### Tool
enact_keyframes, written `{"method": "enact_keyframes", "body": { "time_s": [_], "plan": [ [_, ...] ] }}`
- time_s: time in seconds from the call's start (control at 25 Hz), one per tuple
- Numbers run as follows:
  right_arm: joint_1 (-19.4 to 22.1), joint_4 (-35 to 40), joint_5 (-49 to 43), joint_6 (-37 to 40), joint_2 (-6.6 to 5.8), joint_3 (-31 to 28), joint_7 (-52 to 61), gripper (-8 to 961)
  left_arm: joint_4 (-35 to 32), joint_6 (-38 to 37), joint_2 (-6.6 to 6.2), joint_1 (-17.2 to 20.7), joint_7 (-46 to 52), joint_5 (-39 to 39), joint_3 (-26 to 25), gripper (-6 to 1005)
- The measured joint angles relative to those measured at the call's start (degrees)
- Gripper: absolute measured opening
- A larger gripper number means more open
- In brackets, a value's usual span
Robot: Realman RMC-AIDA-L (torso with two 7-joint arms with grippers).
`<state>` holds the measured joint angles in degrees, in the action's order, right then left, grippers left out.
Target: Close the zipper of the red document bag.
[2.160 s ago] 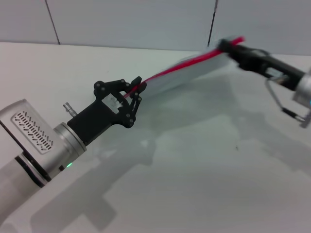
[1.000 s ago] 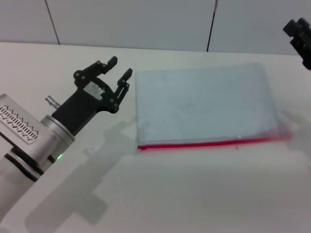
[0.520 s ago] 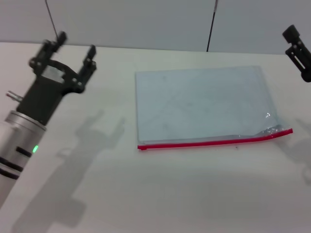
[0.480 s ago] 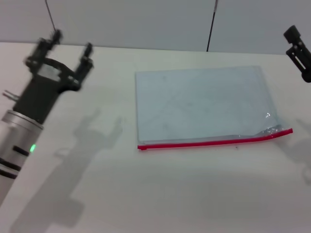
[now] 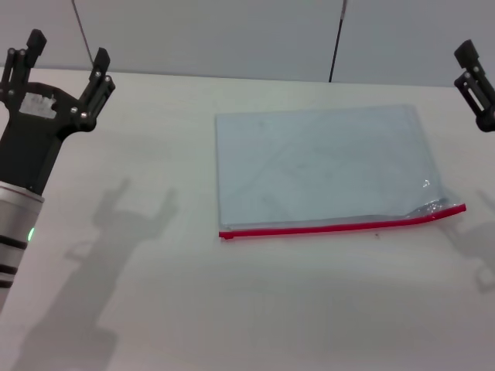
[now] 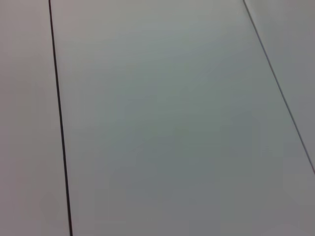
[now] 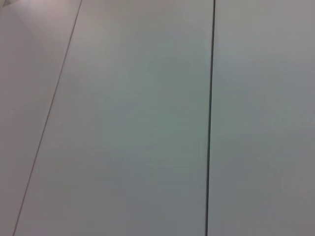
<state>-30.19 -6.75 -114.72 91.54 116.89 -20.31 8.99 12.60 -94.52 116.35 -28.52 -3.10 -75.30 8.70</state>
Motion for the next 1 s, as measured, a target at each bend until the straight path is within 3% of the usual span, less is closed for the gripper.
{"method": "enact_keyframes", "body": {
  "time_s": [1.0],
  "plan": [
    [0.1, -0.4, 0.1, 0.2, 0.00, -0.2, 0.3, 759, 0.0, -1.6, 0.21, -0.3, 0.0, -0.6, 0.7, 843]
  ]
}}
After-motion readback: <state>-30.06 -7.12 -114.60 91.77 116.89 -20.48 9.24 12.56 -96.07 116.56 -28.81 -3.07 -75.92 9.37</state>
